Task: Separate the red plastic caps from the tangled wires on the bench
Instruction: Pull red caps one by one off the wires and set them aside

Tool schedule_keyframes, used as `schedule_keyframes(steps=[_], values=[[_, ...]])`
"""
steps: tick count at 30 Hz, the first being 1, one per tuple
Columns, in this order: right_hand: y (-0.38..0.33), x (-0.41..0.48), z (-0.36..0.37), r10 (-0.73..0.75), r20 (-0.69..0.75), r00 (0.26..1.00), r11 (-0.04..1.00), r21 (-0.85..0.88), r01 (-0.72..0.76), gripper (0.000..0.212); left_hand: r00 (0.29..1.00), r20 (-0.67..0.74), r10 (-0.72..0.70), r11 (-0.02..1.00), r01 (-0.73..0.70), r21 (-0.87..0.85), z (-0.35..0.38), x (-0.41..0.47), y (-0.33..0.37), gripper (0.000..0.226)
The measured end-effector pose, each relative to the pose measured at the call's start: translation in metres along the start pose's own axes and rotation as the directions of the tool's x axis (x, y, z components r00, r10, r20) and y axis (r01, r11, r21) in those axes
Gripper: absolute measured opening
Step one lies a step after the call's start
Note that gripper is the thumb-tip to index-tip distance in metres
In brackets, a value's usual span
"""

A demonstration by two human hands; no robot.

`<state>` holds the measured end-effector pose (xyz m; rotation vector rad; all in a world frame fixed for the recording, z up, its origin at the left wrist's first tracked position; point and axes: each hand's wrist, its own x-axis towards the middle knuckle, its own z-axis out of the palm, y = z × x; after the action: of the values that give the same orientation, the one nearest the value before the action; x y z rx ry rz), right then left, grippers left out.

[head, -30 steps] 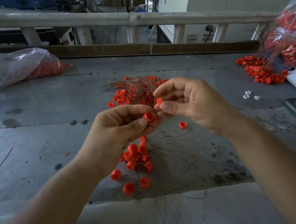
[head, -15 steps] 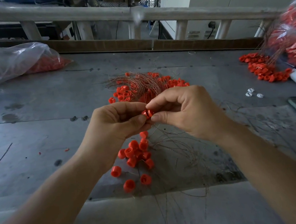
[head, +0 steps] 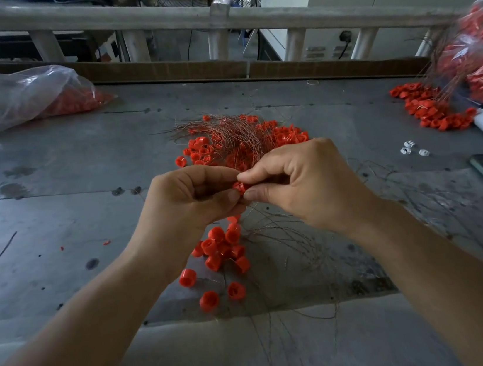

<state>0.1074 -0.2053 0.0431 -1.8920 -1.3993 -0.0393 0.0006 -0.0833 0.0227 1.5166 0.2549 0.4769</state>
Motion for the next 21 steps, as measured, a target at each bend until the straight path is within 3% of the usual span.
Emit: schedule_keyframes(steps=[8, 14, 21], values=[[-0.0024, -0.0003, -0.0012, -0.032, 0.032, 0.999, 0.996, -0.078, 0.034, 0.023, 1.0, -0.007, 0.024, 0.997, -0.023, 0.077, -0.0002, 0.0001, -0.0006, 0.026], [-0.0004, 0.0, 0.0002, -0.069, -0.021, 0.997, 0.997, -0.038, 0.068, 0.022, 0.997, 0.041, -0.072, 0.993, 0.075, -0.09, -0.0034, 0.0005, 0.0016, 0.021], [0.0025, 0.0006, 0.0051, -0.111, -0.023, 0.994, 0.994, -0.026, 0.11, 0.021, 0.996, 0.058, -0.071, 0.995, 0.075, -0.061, -0.0041, -0.0007, 0.0035, 0.022]])
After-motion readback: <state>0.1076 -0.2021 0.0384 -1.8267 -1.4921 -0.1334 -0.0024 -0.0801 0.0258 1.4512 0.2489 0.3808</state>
